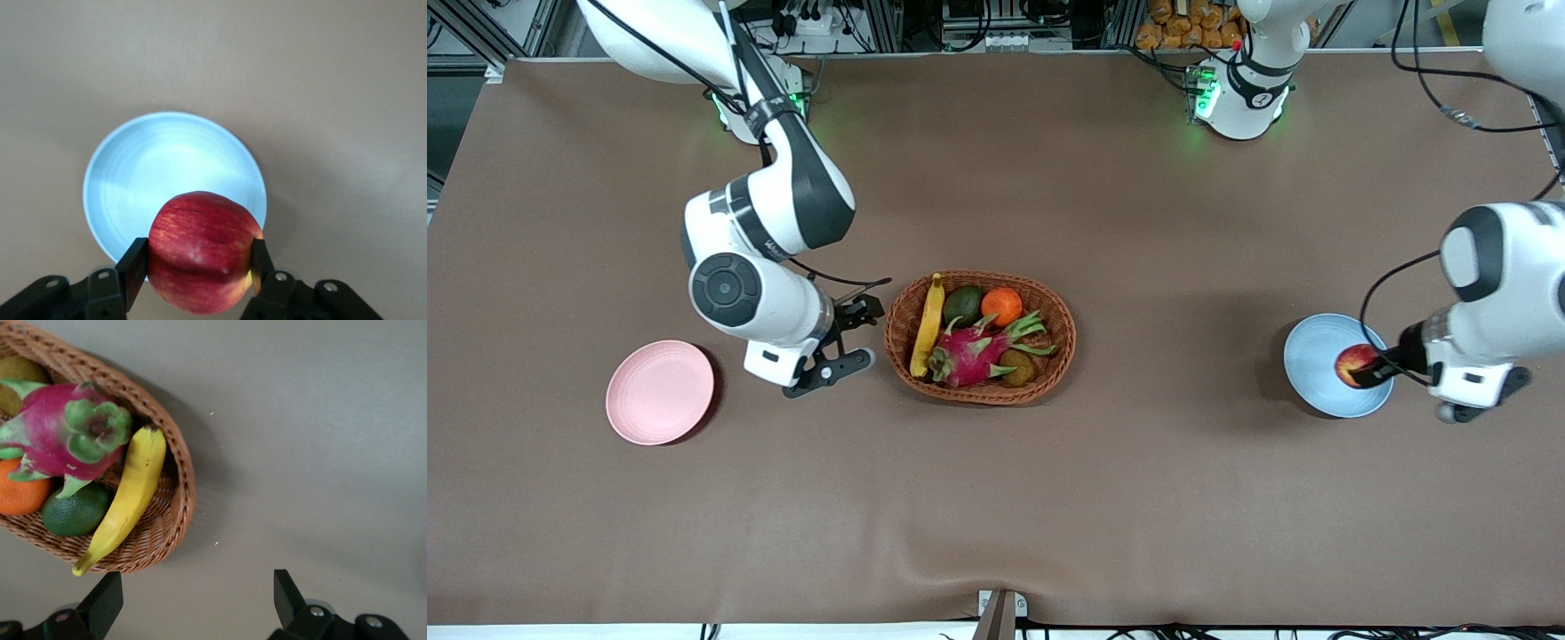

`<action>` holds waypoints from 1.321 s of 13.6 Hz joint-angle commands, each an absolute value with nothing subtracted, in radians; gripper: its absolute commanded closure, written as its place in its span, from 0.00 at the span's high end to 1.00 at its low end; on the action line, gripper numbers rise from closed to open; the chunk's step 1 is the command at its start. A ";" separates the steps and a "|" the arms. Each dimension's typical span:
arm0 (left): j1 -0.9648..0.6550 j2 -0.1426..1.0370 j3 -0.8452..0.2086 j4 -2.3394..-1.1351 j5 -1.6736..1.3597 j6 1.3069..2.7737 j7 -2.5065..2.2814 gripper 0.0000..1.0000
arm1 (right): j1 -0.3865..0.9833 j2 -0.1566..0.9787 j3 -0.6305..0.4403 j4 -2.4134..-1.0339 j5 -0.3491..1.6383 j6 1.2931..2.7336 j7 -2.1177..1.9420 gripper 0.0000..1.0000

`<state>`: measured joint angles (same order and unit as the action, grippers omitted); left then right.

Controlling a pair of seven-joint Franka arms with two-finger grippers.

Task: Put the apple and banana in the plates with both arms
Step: 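Carry the apple to the blue plate while the right gripper reaches the basket, then release the apple on the blue plate while the right gripper grasps the banana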

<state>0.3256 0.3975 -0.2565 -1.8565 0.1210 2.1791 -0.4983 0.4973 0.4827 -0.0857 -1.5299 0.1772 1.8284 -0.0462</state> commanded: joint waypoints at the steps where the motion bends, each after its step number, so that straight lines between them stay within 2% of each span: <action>1: 0.347 0.374 -0.270 -1.963 0.135 2.284 -0.506 0.00 | 0.547 0.489 -0.095 -1.557 0.198 1.845 0.041 1.00; 3: 0.359 0.390 -0.267 -2.005 0.137 2.356 -0.505 0.00 | 0.598 0.506 -0.095 -1.559 0.198 1.850 0.119 1.00; 5: 0.377 0.417 -0.267 -2.000 0.138 2.359 -0.496 0.00 | 0.652 0.520 -0.095 -1.586 0.198 1.867 0.223 1.00; 6: 0.377 0.429 -0.267 -2.000 0.138 2.359 -0.489 0.16 | 0.681 0.532 -0.095 -1.612 0.198 1.908 0.280 1.00; 7: 0.383 0.431 -0.267 -1.999 0.138 2.361 -0.485 0.41 | 0.705 0.537 -0.095 -1.640 0.198 1.963 0.328 1.00; 8: 0.385 0.431 -0.267 -1.997 0.138 2.361 -0.480 0.95 | 0.721 0.543 -0.095 -1.655 0.198 1.998 0.360 1.00; 9: 0.385 0.430 -0.267 -1.997 0.138 2.358 -0.480 1.00 | 0.738 0.548 -0.095 -1.658 0.199 2.006 0.383 1.00; 14: 0.399 0.347 -0.264 -1.961 0.138 2.298 -0.430 1.00 | 0.782 0.583 -0.097 -1.664 0.196 1.999 0.488 1.00; 16: 0.411 0.316 -0.264 -1.886 0.137 2.202 -0.375 1.00 | 0.778 0.581 -0.097 -1.686 0.196 2.000 0.488 0.89; 18: 0.413 0.286 -0.264 -1.792 0.137 2.069 -0.362 1.00 | 0.779 0.581 -0.097 -1.704 0.196 1.999 0.488 0.72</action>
